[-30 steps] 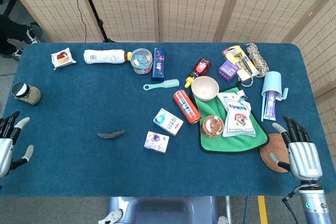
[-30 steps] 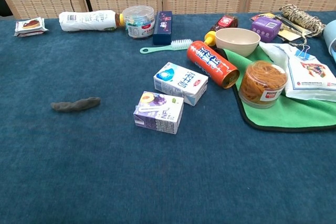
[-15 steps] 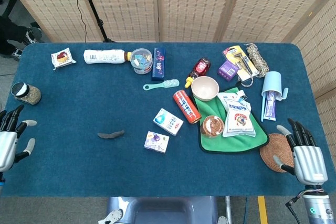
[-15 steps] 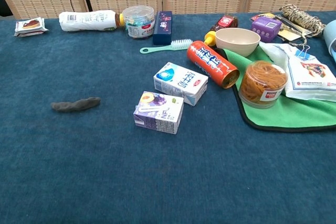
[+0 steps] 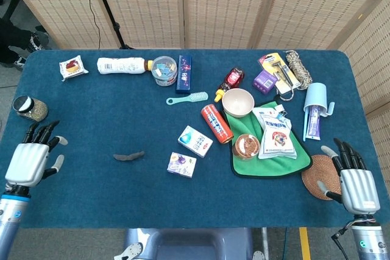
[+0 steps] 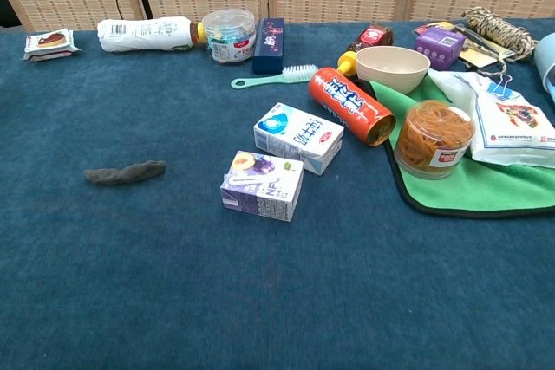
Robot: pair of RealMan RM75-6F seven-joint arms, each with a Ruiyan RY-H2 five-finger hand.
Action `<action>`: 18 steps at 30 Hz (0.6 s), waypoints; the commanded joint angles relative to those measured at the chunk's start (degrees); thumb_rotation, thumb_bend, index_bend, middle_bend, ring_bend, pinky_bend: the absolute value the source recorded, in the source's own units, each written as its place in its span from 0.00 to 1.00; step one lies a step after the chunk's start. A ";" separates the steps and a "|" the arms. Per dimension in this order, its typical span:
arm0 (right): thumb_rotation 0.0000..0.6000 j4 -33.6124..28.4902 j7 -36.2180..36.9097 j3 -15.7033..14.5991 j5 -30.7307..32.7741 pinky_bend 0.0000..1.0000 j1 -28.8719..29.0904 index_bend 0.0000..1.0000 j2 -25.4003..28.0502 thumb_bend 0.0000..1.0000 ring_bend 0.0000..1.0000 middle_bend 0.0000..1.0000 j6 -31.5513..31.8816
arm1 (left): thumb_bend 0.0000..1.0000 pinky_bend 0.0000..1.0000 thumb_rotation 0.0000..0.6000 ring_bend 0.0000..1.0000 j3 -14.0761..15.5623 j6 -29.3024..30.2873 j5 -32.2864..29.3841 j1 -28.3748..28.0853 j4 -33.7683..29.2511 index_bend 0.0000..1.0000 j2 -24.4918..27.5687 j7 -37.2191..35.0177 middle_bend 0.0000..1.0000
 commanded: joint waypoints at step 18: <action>1.00 0.59 0.60 0.63 1.44 0.15 0.91 0.19 0.13 0.22 0.05 0.06 -2.07 | 0.26 0.05 1.00 0.08 -0.52 -12.60 -10.17 -9.34 8.39 0.41 -13.07 6.13 0.10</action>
